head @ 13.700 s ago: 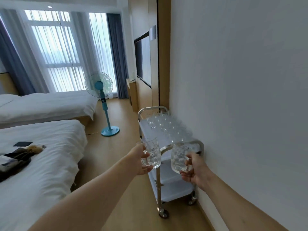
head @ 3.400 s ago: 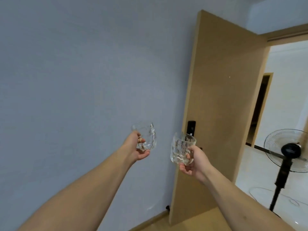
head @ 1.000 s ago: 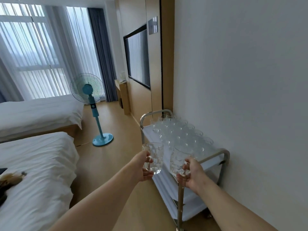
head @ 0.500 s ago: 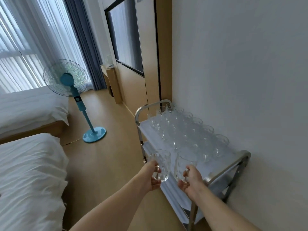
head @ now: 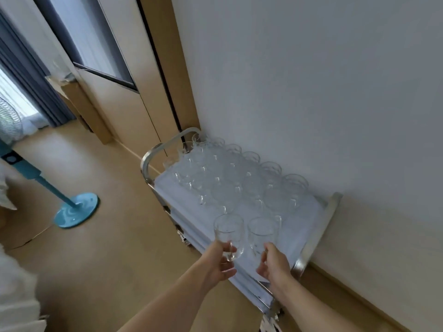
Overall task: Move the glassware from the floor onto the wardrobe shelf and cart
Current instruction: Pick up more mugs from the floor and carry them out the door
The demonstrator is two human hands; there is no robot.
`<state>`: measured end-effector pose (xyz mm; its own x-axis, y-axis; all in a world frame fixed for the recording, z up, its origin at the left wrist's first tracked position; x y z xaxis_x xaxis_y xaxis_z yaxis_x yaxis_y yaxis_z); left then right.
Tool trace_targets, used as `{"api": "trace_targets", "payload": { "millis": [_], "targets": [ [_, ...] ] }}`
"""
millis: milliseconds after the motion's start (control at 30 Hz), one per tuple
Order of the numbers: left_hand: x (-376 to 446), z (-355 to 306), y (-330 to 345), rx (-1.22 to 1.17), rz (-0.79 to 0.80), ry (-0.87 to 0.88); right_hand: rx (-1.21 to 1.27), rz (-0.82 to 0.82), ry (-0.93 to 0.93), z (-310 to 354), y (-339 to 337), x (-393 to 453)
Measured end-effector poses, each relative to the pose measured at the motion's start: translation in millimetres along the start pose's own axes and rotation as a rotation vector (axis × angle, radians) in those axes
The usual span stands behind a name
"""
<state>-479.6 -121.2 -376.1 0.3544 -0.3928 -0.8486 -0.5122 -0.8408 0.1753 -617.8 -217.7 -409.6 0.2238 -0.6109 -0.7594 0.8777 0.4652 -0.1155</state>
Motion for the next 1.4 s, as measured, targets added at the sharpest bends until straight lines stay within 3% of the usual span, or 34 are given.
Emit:
{"api": "trace_targets", "payload": {
  "millis": [433,733,900,1167,1400],
  "targets": [
    [67.7,-29.7,8.8,0.225,0.223,-0.023,0.040,-0.096,0.033,-9.3,25.4,13.6],
    [104.4,-51.1,18.1,0.488,0.316,0.074,-0.158,-0.297,0.057,-2.6,32.5,26.8],
    [126.5,-67.3,19.5,0.704,0.359,0.221,-0.204,-0.438,0.053,8.8,40.2,37.1],
    [107.5,-98.4,28.7,1.469,0.257,0.669,-0.118,-0.521,0.057,-9.4,48.5,28.5],
    [51.7,-117.2,62.8,1.504,0.463,0.852,-0.229,-0.583,-0.080,27.8,34.6,-23.0]
  ]
}}
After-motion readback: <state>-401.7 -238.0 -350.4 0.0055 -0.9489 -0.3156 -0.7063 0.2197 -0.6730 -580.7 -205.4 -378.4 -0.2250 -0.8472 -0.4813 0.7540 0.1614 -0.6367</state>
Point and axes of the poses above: each hand's wrist, its own x-axis towards the middle knuckle, its own y-axis out of the palm, z = x × y, the point moved 3 cm from there along x, towards the middle knuckle, and after that the axes turned 12 degrees about -x, right-handed, at the moved point
